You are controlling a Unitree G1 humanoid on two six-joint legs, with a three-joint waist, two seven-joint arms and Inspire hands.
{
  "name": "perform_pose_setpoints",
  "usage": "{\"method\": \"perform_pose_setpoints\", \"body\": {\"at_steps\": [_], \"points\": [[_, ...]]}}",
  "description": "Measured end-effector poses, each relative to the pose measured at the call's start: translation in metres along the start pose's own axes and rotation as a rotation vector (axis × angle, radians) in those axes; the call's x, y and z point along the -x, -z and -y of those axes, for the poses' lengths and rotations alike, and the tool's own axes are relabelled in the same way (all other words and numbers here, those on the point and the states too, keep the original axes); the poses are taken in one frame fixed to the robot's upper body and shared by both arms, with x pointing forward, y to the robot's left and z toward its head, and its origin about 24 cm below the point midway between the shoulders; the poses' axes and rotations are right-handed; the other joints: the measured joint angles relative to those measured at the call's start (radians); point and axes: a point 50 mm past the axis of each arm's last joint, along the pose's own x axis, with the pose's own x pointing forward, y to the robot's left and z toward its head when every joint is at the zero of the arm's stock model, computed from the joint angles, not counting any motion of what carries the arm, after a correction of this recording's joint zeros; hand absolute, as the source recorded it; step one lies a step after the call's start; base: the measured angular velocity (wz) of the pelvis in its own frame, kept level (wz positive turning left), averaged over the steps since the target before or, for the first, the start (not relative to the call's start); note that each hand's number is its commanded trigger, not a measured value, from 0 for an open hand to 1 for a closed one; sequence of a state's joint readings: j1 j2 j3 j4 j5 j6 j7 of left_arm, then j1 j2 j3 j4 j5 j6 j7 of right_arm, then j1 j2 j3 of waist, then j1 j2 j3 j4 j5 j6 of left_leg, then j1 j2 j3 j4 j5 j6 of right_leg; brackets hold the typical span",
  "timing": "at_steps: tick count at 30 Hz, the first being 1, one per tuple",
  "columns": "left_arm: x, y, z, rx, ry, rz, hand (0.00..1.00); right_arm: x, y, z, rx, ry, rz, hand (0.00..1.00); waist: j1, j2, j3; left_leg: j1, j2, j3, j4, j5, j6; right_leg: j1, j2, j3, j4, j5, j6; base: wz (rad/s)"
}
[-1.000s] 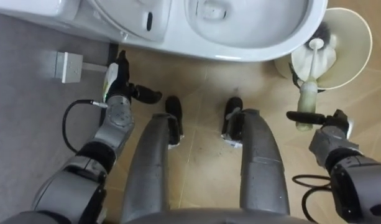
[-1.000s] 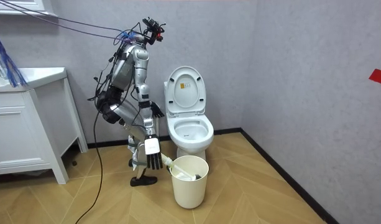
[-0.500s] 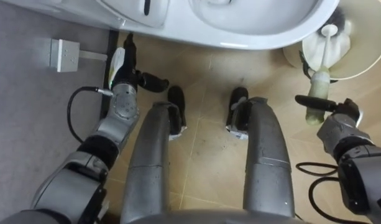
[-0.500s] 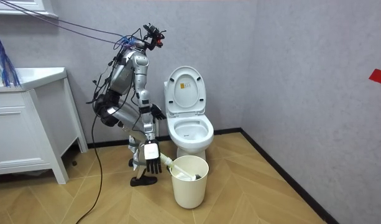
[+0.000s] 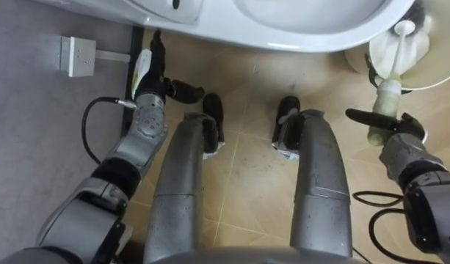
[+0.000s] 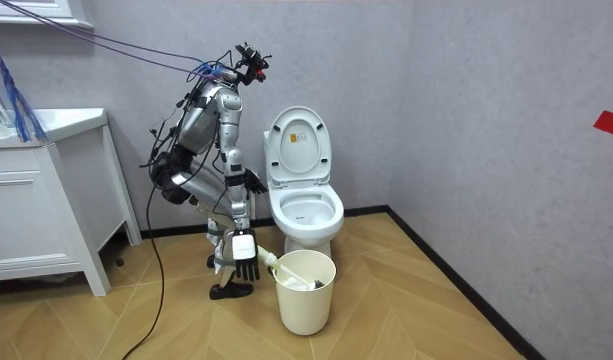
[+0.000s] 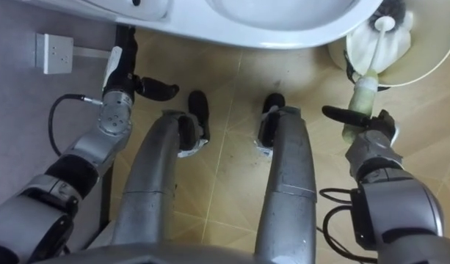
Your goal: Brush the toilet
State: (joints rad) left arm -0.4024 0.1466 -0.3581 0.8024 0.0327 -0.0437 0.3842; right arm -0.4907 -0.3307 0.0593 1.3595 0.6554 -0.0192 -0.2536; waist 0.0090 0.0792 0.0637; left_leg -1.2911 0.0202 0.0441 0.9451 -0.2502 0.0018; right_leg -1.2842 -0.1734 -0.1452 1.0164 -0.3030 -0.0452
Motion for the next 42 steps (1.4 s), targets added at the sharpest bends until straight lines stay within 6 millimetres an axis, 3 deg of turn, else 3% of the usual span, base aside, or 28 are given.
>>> {"method": "perform_pose_setpoints", "body": {"at_steps": [1, 2, 3, 7, 30, 37, 42], "points": [[0.000, 0.001, 0.000, -0.001, 0.000, -0.001, 0.00, 0.000, 0.000, 0.000, 0.002, -0.008, -0.001, 0.56, -0.001, 0.000, 0.0001, -0.001, 0.000, -0.001, 0.007, -0.003, 0.001, 0.000, -0.001, 0.000, 0.007, -0.003, 0.000, 0.00], [0.000, 0.001, 0.000, -0.002, 0.000, -0.002, 0.00, 0.000, 0.001, 0.000, 0.005, -0.014, -0.006, 0.89, -0.001, 0.000, 0.0001, -0.004, 0.000, -0.003, 0.017, -0.007, 0.001, 0.000, -0.001, -0.001, 0.014, -0.008, 0.000, 0.00], [0.000, 0.001, -0.001, -0.002, -0.001, -0.001, 0.00, 0.000, 0.001, -0.001, 0.007, -0.017, -0.008, 1.00, 0.000, 0.000, 0.0001, -0.005, 0.001, -0.005, 0.021, -0.009, 0.001, 0.000, 0.000, -0.002, 0.016, -0.009, 0.001, 0.00], [0.000, 0.001, -0.001, -0.003, -0.003, -0.001, 0.00, 0.000, 0.001, -0.002, 0.079, -0.024, 0.002, 1.00, 0.002, -0.002, 0.0011, -0.007, 0.003, -0.005, 0.042, -0.018, 0.004, 0.000, -0.001, -0.001, 0.031, -0.014, 0.002, -0.02], [0.002, 0.004, -0.003, -0.002, -0.043, -0.004, 0.00, 0.001, 0.002, -0.004, 0.119, -0.008, -0.014, 1.00, 0.001, -0.004, 0.0025, 0.004, 0.001, -0.002, 0.046, -0.019, 0.005, 0.010, -0.005, 0.001, 0.039, -0.018, 0.002, 0.00], [0.012, 0.020, 0.001, 0.002, -0.030, -0.034, 0.00, 0.001, 0.014, -0.001, 0.121, -0.014, -0.047, 1.00, -0.002, -0.011, 0.0025, 0.108, 0.002, 0.008, 0.000, -0.019, 0.006, 0.107, -0.001, -0.001, -0.001, -0.019, 0.007, -0.02], [0.020, 0.033, 0.002, 0.003, -0.019, -0.058, 0.00, 0.002, 0.034, 0.007, 0.091, -0.009, -0.106, 1.00, -0.005, -0.027, 0.0023, 0.222, 0.007, 0.007, -0.065, -0.016, 0.001, 0.225, 0.008, -0.013, -0.073, -0.008, 0.009, -0.05]]}}
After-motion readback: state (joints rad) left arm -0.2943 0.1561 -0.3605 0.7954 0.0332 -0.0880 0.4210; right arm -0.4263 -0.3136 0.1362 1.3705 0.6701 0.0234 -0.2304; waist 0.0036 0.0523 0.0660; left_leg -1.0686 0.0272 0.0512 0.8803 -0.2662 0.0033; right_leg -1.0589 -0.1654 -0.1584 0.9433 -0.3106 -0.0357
